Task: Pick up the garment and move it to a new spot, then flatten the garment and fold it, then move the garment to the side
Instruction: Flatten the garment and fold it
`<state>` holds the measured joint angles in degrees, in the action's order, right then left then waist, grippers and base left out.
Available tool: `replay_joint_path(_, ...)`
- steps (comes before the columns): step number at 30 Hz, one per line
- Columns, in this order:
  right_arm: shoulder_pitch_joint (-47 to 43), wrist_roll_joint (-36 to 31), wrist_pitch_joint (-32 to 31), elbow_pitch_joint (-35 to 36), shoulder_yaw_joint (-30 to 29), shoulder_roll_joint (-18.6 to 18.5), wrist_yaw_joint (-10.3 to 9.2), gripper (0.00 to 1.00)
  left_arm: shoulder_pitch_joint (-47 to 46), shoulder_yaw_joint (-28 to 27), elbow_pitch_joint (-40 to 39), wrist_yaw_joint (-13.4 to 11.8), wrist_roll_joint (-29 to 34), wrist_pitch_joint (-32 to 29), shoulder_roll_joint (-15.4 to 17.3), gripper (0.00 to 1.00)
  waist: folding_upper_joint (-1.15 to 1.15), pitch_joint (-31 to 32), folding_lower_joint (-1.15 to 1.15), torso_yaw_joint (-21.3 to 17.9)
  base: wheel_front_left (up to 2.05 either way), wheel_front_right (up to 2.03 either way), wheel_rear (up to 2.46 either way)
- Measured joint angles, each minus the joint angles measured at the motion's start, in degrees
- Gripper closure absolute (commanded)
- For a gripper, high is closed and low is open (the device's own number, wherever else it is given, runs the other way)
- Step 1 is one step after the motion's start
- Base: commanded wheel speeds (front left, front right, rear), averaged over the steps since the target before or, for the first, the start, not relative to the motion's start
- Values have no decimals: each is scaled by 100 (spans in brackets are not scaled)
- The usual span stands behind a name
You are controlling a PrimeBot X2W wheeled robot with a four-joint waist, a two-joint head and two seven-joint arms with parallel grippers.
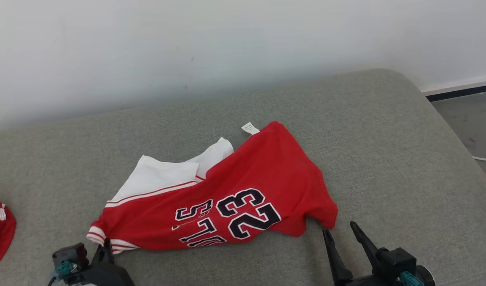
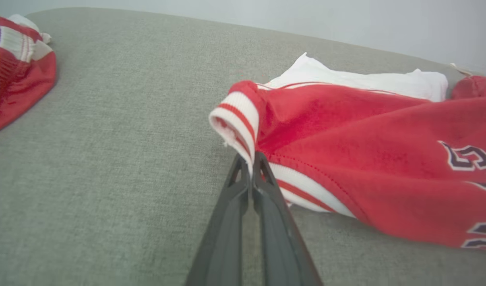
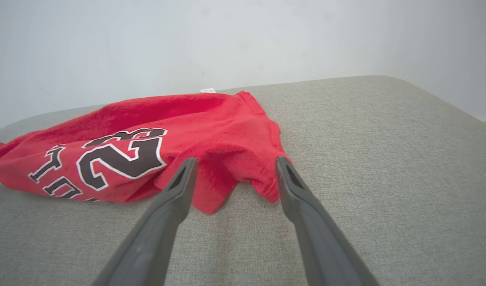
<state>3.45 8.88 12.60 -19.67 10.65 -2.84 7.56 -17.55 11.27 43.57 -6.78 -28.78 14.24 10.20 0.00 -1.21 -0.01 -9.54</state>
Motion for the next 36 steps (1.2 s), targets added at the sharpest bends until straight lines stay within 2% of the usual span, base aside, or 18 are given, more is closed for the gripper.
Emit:
replay_joint_path(1, -1, 0, -1, 10, -15, -1, 0, 0, -3, -7, 71, -32, -9, -46, 1, 0, 0, 2, 0, 4, 0, 0, 0)
replay_joint_path(6, -33, -8, -2, 47, -109, -1, 0, 0, -136, -24, 177, -137, -7, -158, 130, 0, 0, 8, 0, 53, 0, 0, 0)
replay_joint_path(12, -119, 12, 7, 75, -154, -2, 0, 0, -337, -103, -169, -202, -165, -688, 328, 0, 0, -6, 0, 146, 0, 0, 0)
replay_joint_path(17, -73, 54, 10, 93, -2, 0, 0, 0, -909, 138, -326, -24, -86, -1454, 565, 0, 0, -110, 0, 91, 0, 0, 0)
replay_joint_path(23, 105, 56, 4, 112, 124, -1, 0, 0, -1674, 450, -163, 193, 116, -2179, 810, 0, 1, -312, 1, -154, 0, 0, 0)
replay_joint_path(24, 125, 51, 4, 113, 119, -1, 0, 0, -1778, 512, -131, 285, 141, -2268, 832, 0, 0, -356, 1, -201, 0, 0, 0)
replay_joint_path(28, 156, 23, 9, 113, 124, -2, 0, 0, -2080, 625, 68, 382, 168, -2532, 873, 0, 0, -506, 2, -349, 0, 0, 0)
replay_joint_path(36, 288, 25, 59, 129, 219, -3, 0, 0, -2537, 767, 483, 397, 303, -2833, 1049, 0, 1, -918, 2, -765, 0, 0, 0)
